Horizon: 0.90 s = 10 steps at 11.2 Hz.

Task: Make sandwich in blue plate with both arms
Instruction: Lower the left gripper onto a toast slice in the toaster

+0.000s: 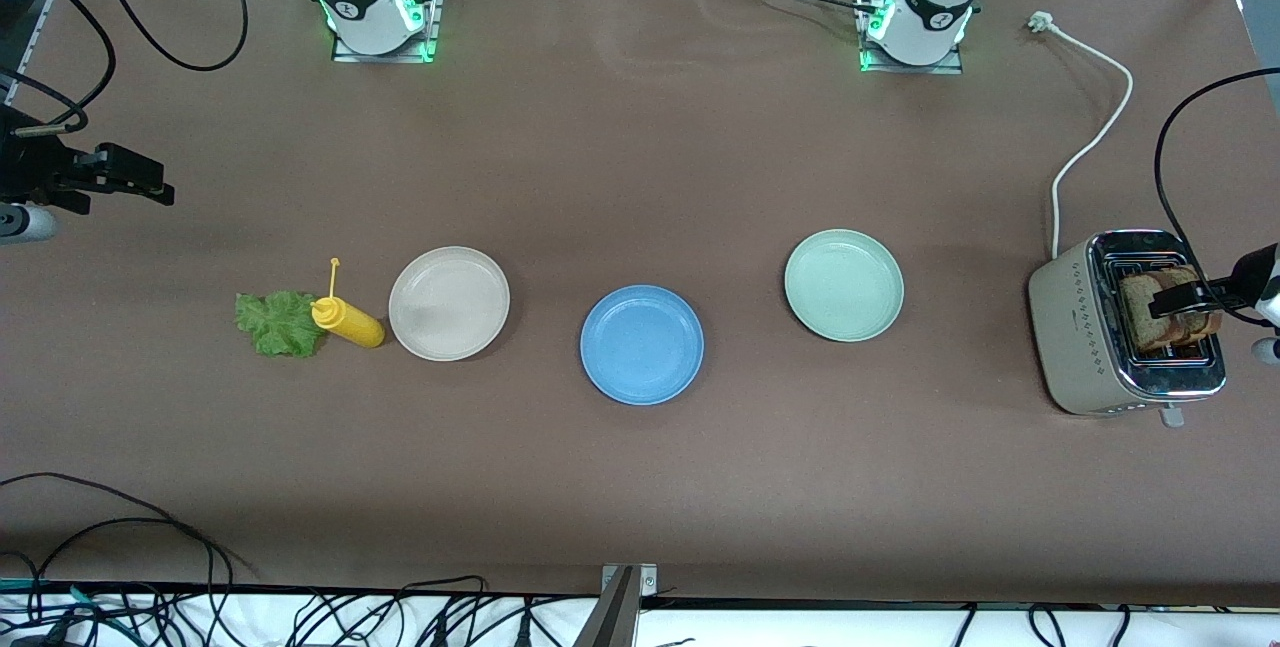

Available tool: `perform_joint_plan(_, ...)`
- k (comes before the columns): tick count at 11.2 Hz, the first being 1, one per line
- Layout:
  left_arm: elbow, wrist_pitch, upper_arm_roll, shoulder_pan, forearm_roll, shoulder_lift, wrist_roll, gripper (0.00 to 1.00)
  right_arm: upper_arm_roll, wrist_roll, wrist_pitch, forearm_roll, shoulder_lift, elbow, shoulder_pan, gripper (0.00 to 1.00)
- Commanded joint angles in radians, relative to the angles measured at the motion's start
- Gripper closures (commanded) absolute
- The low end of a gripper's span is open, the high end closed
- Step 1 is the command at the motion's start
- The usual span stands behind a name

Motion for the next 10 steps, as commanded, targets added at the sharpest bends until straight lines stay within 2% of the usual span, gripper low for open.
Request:
perform_joint_plan(1, 0.029, -0.001, 0.001, -0.012, -0.019, 0.037, 0.013, 0.02, 0.0, -0.001, -0.007, -0.005, -0.009, -0.009, 0.004, 0.0)
perform_joint_plan(2, 0.027, -0.006, 0.001, -0.014, -0.017, 0.038, 0.013, 0.07, 0.0, -0.001, -0.007, -0.002, -0.009, -0.009, 0.004, 0.0)
perform_joint_plan(5, 0.016, -0.017, 0.001, -0.014, -0.009, 0.049, 0.016, 0.16, -0.003, -0.015, -0.007, 0.001, -0.009, -0.009, 0.003, 0.0)
perform_joint_plan(7, 0.018, -0.017, 0.001, -0.014, -0.008, 0.054, 0.021, 0.28, -0.001, -0.013, -0.009, 0.002, -0.01, -0.007, 0.003, 0.0)
perform_joint_plan(8, 0.018, -0.017, 0.001, -0.008, -0.008, 0.06, 0.021, 0.37, 0.0, -0.012, -0.009, 0.007, -0.012, -0.007, 0.003, 0.0)
perform_joint_plan(10, 0.018, -0.017, 0.001, -0.006, -0.008, 0.061, 0.021, 0.66, -0.003, -0.015, -0.009, 0.057, -0.007, -0.009, 0.003, 0.0)
